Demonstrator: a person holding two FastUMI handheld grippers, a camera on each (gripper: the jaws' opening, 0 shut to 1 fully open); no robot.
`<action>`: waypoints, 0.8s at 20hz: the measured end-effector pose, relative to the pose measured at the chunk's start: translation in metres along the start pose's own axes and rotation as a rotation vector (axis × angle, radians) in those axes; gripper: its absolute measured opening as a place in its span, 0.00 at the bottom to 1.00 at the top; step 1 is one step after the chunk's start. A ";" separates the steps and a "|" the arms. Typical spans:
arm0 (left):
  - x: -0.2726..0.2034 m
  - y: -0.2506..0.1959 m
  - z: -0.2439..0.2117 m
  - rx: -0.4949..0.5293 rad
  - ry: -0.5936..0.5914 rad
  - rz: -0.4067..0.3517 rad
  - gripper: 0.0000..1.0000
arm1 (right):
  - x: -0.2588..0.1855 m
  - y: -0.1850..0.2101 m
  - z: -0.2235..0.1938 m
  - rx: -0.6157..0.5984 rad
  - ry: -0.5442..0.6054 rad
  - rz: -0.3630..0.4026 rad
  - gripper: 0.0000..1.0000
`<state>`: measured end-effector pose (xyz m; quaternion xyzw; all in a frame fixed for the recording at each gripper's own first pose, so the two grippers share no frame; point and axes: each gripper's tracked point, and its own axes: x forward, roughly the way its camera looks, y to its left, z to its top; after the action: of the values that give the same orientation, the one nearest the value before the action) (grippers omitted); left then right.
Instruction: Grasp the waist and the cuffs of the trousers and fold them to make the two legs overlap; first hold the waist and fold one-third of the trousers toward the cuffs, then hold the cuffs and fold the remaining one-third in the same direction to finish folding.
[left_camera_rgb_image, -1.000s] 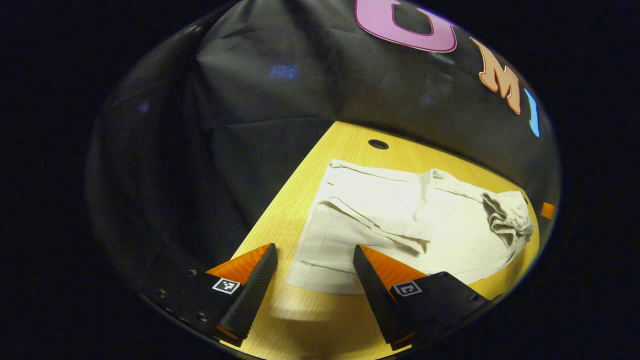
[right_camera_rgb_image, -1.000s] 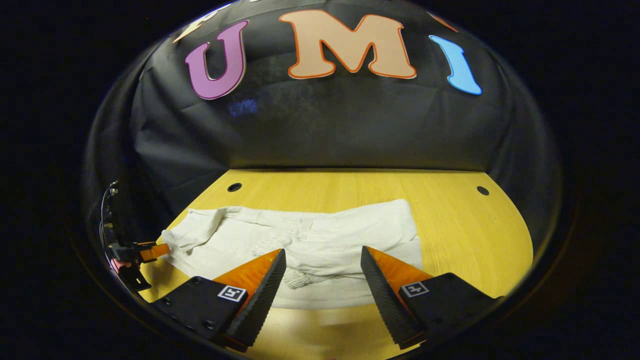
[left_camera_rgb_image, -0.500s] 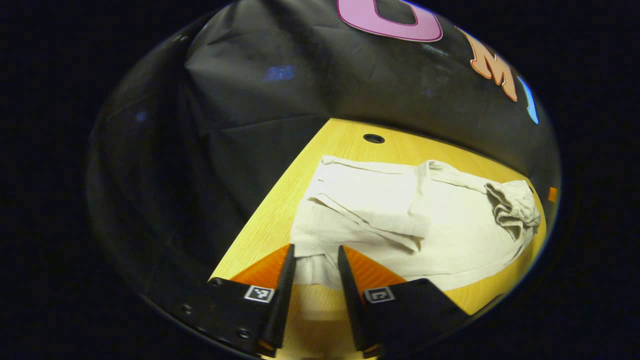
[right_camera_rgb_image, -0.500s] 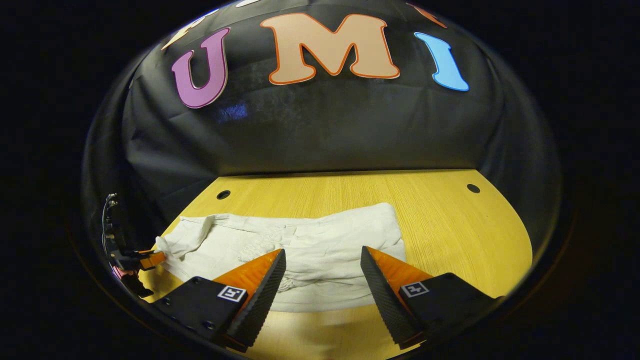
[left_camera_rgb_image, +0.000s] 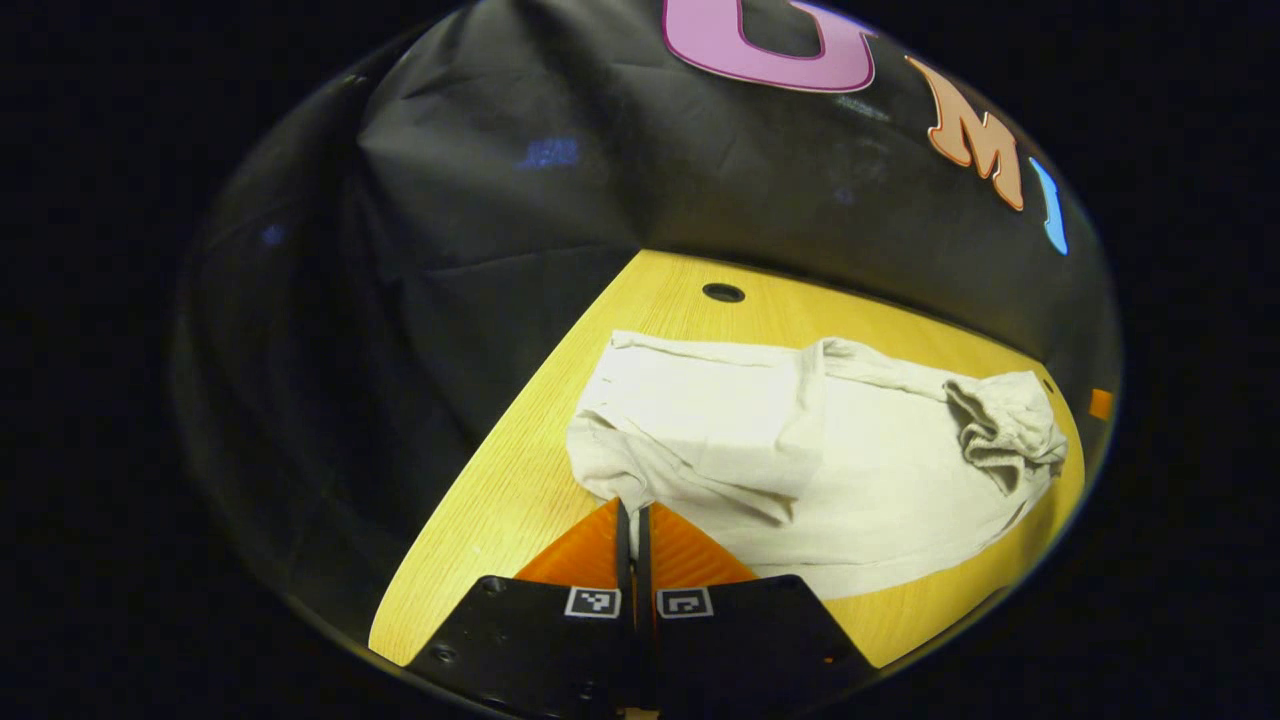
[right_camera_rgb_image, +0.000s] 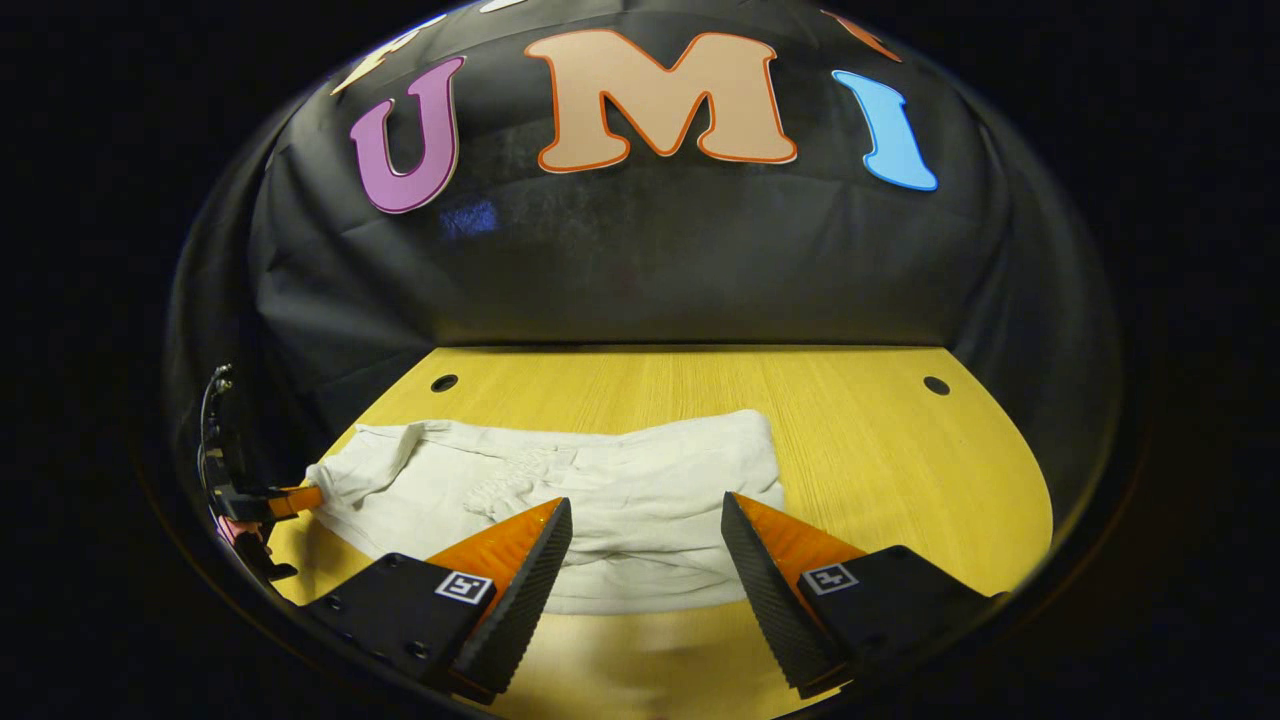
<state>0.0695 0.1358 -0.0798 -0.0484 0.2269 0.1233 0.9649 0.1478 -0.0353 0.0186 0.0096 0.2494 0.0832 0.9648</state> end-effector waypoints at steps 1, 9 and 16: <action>-0.005 -0.007 0.007 -0.005 -0.013 -0.016 0.00 | -0.002 -0.004 0.001 0.000 -0.004 -0.005 0.92; -0.034 -0.104 0.066 0.044 -0.118 -0.180 0.00 | -0.027 -0.044 0.005 -0.004 -0.035 -0.037 0.96; -0.054 -0.234 0.120 0.133 -0.204 -0.345 0.00 | -0.047 -0.091 -0.009 0.006 -0.020 -0.051 0.92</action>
<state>0.1351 -0.0841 0.0604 -0.0099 0.1240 -0.0549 0.9907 0.1171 -0.1326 0.0283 0.0069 0.2402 0.0579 0.9690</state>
